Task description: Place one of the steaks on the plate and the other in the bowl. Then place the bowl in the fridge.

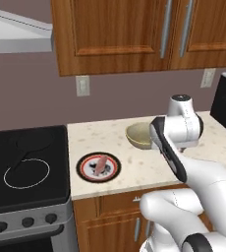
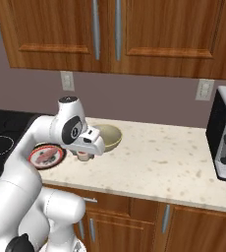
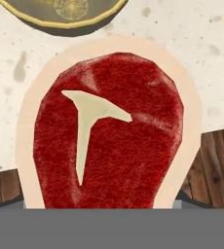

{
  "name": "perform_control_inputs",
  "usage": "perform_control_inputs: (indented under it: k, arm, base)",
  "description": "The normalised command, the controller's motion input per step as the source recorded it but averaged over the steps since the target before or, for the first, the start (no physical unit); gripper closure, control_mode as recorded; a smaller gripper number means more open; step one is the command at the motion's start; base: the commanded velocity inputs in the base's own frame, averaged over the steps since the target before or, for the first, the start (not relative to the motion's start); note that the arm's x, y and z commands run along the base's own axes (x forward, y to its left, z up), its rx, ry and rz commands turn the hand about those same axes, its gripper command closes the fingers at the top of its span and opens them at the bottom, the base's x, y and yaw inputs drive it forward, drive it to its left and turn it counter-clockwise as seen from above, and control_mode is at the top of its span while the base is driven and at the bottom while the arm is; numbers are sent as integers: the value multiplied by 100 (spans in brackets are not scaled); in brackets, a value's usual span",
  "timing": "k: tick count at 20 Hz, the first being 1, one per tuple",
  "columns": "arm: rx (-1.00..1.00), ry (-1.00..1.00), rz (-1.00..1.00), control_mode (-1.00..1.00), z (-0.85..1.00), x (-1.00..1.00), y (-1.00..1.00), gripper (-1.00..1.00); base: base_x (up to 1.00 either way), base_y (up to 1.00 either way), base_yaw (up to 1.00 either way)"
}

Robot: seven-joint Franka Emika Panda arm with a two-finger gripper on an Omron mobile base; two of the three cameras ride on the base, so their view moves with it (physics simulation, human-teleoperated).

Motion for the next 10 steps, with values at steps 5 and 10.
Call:
perform_control_inputs:
  k: [5, 10]
  arm:
    - [0, 0, 0, -100, 0, 32, 7, 100]
    - [0, 0, 5, -100, 0, 69, 7, 100]
  base:
    - [17, 0, 0]
    - [0, 0, 0]
